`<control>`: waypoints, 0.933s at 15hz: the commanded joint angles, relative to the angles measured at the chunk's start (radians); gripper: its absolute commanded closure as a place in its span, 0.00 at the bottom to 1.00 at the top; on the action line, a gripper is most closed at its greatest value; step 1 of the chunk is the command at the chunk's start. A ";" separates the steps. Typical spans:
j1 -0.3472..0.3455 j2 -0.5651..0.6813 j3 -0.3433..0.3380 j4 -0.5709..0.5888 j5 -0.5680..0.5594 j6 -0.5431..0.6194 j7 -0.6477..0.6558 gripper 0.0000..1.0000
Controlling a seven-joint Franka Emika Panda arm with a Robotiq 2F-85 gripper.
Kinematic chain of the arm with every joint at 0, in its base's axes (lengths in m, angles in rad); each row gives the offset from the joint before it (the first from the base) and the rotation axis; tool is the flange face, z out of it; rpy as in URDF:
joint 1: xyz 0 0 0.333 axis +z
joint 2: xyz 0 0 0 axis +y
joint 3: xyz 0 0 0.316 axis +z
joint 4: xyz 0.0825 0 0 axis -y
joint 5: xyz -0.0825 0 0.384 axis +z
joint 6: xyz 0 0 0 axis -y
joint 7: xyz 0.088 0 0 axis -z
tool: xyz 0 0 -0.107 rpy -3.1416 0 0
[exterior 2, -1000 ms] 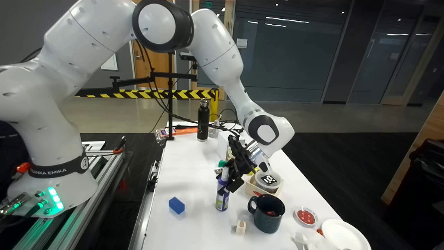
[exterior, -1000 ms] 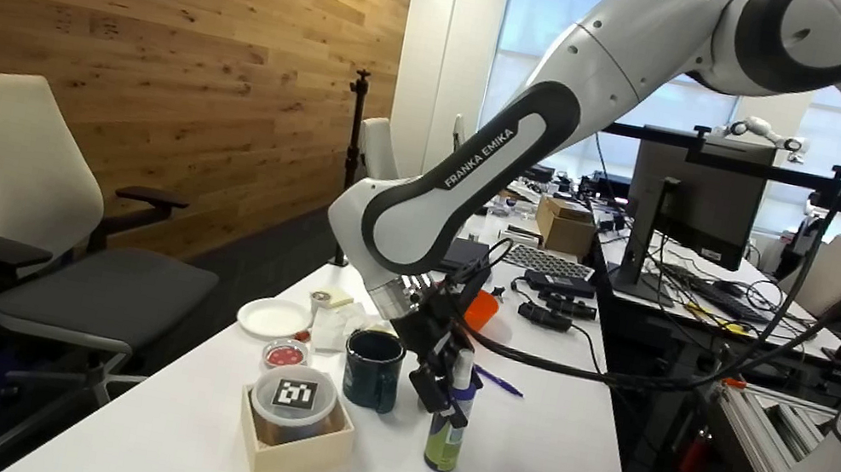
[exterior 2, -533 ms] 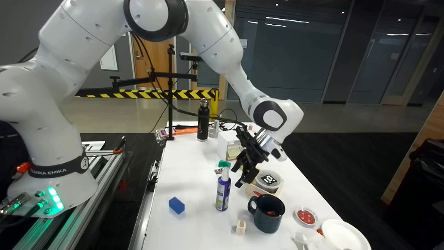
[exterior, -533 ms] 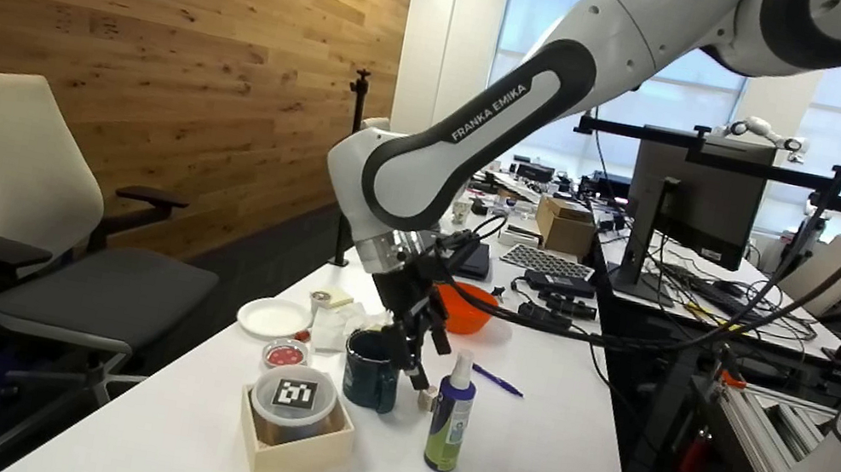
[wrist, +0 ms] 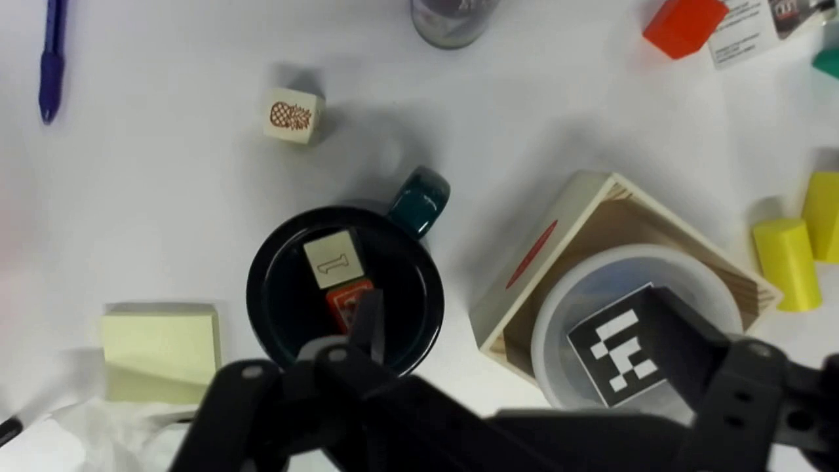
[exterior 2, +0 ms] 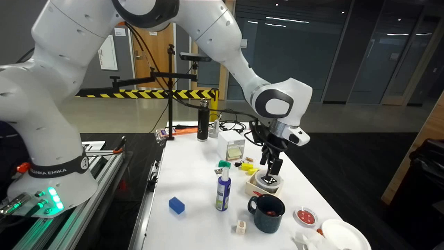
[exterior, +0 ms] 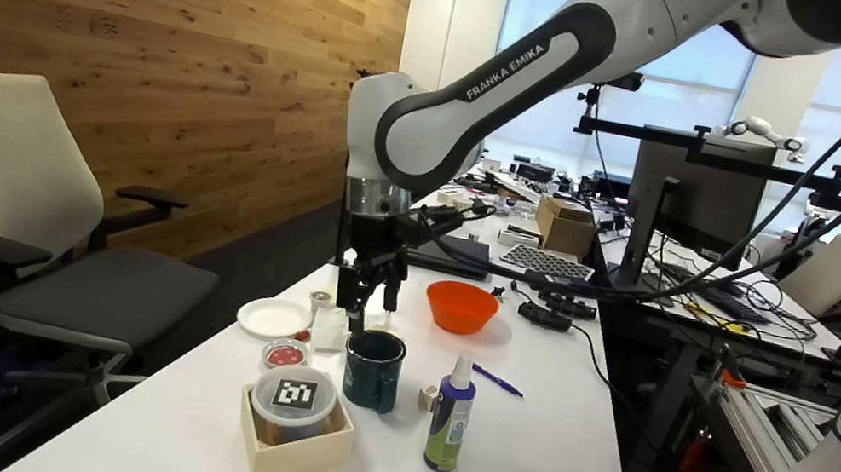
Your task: Remove the blue bottle from the mug and put it on the table
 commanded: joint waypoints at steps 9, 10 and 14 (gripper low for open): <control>-0.107 -0.276 0.007 -0.191 0.037 0.004 -0.212 0.00; -0.116 -0.301 0.006 -0.200 0.041 -0.014 -0.231 0.00; -0.136 -0.390 -0.003 -0.230 0.062 -0.088 -0.266 0.00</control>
